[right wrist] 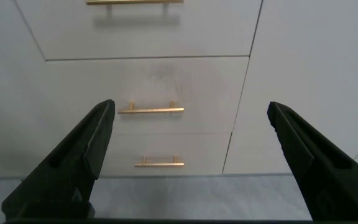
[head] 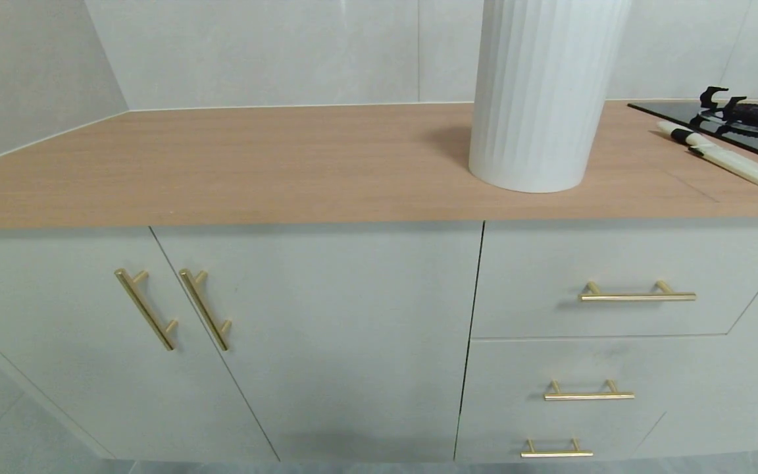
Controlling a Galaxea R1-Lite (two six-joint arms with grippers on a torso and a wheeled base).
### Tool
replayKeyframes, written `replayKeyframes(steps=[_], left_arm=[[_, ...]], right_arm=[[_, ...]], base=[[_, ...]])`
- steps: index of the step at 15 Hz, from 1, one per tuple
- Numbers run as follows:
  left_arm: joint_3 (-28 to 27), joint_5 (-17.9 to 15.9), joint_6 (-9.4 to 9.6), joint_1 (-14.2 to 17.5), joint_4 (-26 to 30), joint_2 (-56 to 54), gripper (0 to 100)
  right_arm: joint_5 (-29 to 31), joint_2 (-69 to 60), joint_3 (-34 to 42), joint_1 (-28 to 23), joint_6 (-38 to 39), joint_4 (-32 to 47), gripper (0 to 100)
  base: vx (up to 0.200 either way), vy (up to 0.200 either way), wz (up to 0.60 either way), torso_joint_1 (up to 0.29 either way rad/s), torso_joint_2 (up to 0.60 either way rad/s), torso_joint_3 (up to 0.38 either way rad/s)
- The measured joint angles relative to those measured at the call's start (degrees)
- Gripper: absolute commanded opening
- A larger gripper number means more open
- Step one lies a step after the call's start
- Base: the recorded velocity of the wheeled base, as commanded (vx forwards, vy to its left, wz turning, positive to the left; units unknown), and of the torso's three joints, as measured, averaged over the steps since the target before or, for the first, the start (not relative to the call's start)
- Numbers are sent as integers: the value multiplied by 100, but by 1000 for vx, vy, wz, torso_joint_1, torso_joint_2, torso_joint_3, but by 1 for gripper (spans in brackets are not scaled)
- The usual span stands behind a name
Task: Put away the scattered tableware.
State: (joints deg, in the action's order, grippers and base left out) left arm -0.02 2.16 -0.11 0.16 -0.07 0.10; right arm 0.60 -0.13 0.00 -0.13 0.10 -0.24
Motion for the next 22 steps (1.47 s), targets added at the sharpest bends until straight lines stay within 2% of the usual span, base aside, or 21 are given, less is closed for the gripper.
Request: replayKeyframes(steps=[4,16,22], left_arm=[[2,0,0,0,0,0,100],[2,2,-5,0,2,0,100],[2,5,-10,-6,2,0,100]], right_arm=[[0,0,0,0,0,0,100],[9,4,0,-2,0,2,100],[9,6,0,-7,0,2,100]], base=[[0,0,0,0,0,0],[0,-200,0,1,2,2],[0,0,0,0,0,0]])
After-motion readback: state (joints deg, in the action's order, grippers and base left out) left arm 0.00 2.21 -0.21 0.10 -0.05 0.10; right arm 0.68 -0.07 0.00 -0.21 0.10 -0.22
